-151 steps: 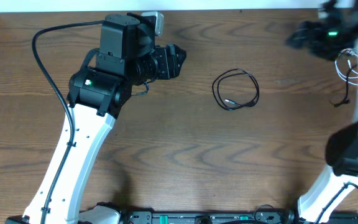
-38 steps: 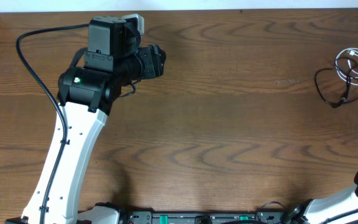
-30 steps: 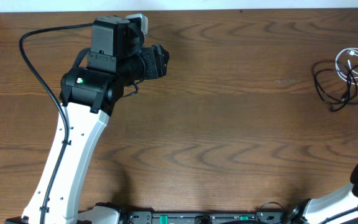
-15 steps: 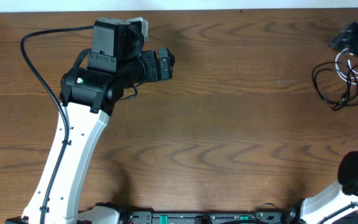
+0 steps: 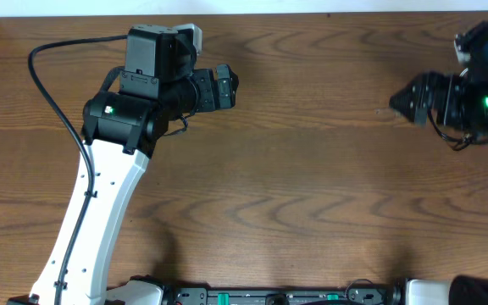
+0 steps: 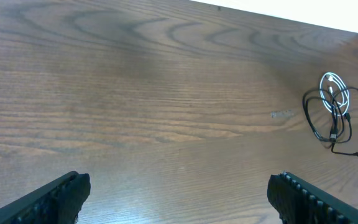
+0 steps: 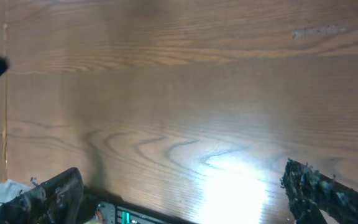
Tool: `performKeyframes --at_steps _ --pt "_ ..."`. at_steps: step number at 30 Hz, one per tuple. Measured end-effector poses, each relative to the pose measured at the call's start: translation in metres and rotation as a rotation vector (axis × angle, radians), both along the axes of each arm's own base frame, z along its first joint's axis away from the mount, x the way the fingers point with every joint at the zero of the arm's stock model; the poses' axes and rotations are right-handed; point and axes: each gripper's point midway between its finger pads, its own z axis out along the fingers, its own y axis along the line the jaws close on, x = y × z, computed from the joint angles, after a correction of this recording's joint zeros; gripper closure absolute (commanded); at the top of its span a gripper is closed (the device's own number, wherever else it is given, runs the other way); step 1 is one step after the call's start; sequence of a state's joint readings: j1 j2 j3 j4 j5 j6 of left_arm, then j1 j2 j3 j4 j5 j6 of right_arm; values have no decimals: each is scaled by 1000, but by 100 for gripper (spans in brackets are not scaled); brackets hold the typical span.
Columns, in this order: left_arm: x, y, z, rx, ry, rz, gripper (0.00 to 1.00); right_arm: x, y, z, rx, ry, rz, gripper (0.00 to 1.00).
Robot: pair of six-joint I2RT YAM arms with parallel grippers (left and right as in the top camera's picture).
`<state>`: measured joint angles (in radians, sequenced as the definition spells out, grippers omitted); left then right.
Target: Untangle cables
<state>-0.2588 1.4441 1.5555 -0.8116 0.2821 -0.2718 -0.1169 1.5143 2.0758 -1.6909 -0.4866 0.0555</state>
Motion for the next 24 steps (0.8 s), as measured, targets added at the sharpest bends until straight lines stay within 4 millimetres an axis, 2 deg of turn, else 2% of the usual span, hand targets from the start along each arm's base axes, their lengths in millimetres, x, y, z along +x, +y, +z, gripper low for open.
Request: performKeyframes --at_steps 3,24 --pt "0 0 0 0 0 0 3 -8 2 7 1 -23 5 1" --pt "0 0 0 0 0 0 3 -14 0 12 -117 -132 157 1"
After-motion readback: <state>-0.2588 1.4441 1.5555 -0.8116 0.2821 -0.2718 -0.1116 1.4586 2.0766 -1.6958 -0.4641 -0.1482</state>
